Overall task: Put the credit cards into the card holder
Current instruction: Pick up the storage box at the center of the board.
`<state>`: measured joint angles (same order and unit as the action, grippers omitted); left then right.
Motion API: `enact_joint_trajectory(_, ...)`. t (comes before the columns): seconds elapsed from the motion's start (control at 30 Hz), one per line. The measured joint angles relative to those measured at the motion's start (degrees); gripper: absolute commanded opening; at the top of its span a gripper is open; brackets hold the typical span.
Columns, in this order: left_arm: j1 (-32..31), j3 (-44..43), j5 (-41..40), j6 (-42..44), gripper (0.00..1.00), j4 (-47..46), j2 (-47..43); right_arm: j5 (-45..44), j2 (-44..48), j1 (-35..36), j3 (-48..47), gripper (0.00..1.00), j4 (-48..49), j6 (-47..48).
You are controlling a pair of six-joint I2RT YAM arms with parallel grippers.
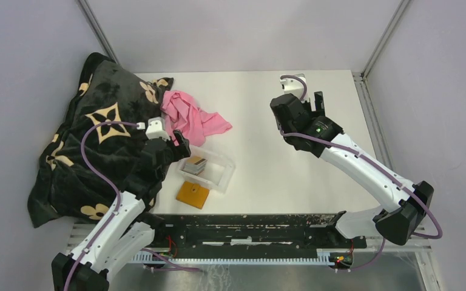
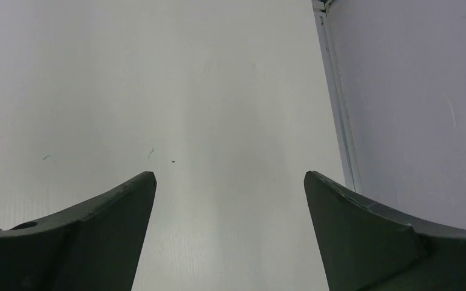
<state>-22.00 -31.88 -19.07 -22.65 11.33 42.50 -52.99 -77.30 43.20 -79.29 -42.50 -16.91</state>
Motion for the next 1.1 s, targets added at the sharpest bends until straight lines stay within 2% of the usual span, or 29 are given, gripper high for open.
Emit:
enact_joint_trajectory(0.23,0.00,-0.81,-0.22,0.20,0.99,0.33,1.03,5.38,0.00,-0.11,0.44,1.00,-0.07,2.73)
enact_joint_trajectory(0.4,0.00,-3.61,-0.33,-1.18,1.00,4.07,1.07,16.20,0.02,-0.13,0.44,0.94,0.50,6.73)
enact_joint_trajectory(0.5,0.00,-5.57,-0.52,-3.98,0.93,8.85,-0.02,23.96,-0.02,-0.13,0.44,0.89,1.68,8.98)
enact_joint_trajectory(0.57,0.00,-6.67,-0.85,-5.44,0.82,12.24,-0.90,28.50,-0.52,-0.13,0.33,0.85,1.95,9.92)
enact_joint_trajectory(0.63,0.00,-8.31,-1.38,-7.37,0.77,16.57,-1.53,31.98,-1.92,-0.13,-0.33,0.82,1.95,10.45)
enact_joint_trajectory(0.7,0.00,-10.25,-1.73,-8.74,0.68,20.37,-1.44,35.04,-3.85,-0.13,-0.87,0.78,2.27,10.80)
enact_joint_trajectory(0.9,0.00,-18.82,-0.26,-11.76,0.48,31.15,4.52,44.41,-8.68,-0.13,-1.27,0.68,3.82,10.71)
enact_joint_trajectory(1.0,-0.11,-20.20,1.36,-12.52,0.38,35.32,6.16,48.28,-11.41,-0.07,-3.21,0.66,4.44,10.71)
enact_joint_trajectory(1.1,-0.26,-20.68,2.34,-12.76,0.33,40.06,6.27,52.09,-14.86,0.44,-6.03,0.67,5.18,10.80)
